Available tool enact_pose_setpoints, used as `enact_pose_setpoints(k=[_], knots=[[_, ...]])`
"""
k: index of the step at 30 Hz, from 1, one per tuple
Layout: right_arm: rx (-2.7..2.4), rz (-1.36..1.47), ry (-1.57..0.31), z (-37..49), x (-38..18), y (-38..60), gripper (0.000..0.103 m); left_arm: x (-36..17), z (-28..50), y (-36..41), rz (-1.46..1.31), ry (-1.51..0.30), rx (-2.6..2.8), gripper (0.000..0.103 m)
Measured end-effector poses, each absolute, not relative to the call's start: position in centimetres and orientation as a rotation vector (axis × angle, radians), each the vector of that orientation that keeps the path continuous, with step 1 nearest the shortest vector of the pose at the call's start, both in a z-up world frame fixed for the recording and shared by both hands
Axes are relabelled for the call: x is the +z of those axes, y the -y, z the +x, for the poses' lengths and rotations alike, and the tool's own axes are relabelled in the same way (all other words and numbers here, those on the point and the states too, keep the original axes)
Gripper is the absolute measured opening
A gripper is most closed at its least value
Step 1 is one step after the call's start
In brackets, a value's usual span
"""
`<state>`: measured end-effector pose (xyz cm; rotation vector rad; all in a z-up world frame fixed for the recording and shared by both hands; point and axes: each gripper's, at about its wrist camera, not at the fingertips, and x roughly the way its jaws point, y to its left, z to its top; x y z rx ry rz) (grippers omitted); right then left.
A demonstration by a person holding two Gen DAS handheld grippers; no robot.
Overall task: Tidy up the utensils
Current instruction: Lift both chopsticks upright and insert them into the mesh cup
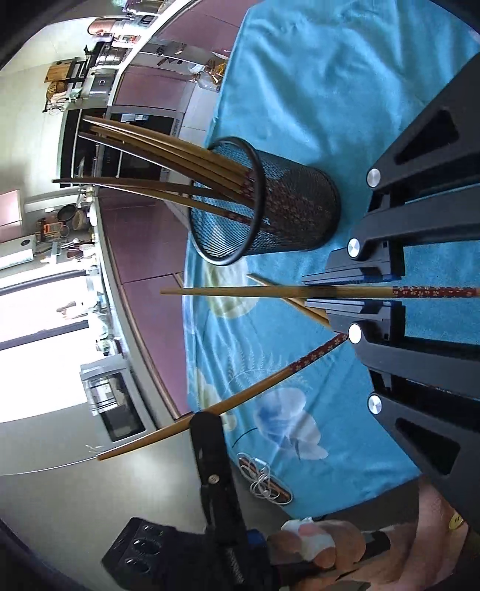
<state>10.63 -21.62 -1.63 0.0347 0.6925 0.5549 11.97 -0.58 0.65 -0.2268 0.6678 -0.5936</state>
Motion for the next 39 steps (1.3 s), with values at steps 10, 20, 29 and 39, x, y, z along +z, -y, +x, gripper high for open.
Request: enact_pose_setpoints(k=[10, 20, 29, 39], knots=[[0.533, 0.096, -0.538, 10.7, 3.5, 24.6, 0.006, 2.9, 12.3, 1.7, -0.210, -0.620, -0.620, 0.008], [0.498, 0.098, -0.422, 12.2, 7.8, 26.1, 0.006, 7.6, 13.1, 2.7, -0.194, -0.520, -0.634, 0.008], [0.469, 0.107, -0.401, 14.7, 8.8, 26.7, 0.006, 10.9, 15.2, 4.1, -0.192, -0.474, -0.635, 0.008], [0.467, 0.113, -0.520, 16.9, 5.5, 26.1, 0.006, 8.5, 17.7, 7.0, -0.092, -0.571, -0.594, 0.008]])
